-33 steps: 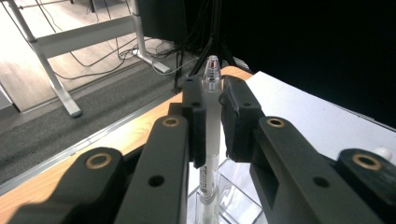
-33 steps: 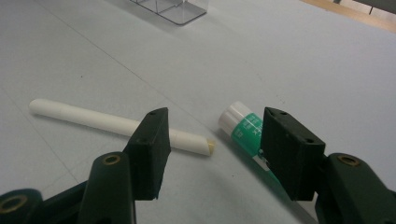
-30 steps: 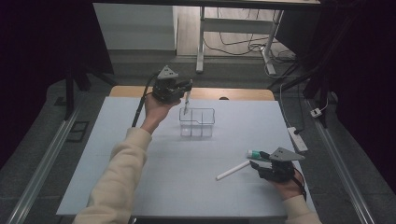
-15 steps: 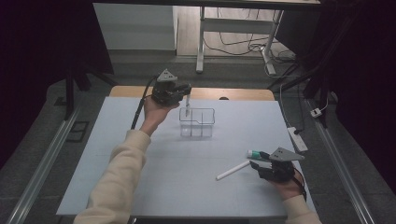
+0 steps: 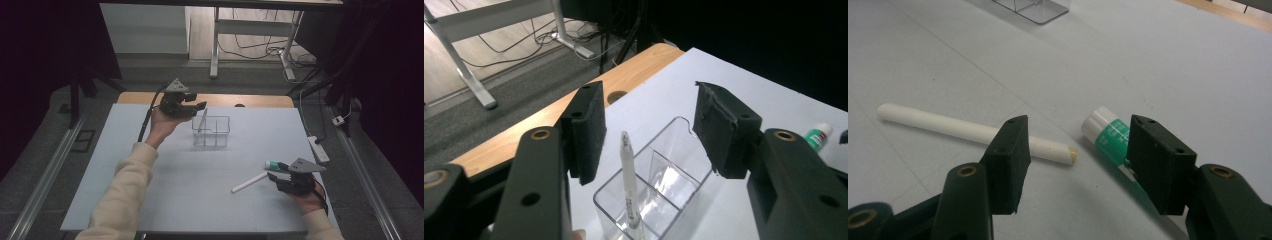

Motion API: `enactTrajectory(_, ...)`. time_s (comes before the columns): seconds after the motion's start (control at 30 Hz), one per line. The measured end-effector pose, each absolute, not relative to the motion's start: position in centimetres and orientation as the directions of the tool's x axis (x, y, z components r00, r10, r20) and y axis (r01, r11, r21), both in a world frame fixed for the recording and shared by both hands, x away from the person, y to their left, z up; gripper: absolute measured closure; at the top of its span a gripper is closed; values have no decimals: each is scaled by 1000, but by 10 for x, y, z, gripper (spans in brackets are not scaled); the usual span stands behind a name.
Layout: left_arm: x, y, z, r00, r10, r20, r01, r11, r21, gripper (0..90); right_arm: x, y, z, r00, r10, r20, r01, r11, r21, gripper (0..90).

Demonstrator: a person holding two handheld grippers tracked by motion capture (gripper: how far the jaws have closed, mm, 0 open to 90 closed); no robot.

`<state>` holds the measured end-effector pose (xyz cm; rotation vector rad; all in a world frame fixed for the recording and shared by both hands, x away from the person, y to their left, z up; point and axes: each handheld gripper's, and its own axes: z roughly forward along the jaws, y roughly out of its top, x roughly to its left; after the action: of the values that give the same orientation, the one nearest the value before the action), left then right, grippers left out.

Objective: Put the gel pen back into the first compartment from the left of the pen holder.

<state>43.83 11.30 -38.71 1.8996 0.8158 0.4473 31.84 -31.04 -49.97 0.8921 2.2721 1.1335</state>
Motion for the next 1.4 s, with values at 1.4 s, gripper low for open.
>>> enactTrajectory(1.4, 319, 186, -437, 703, 711, -13, 377, -357, 855, 382, 320, -313, -497, -683, 723, -105, 348, 448, 824, 416)
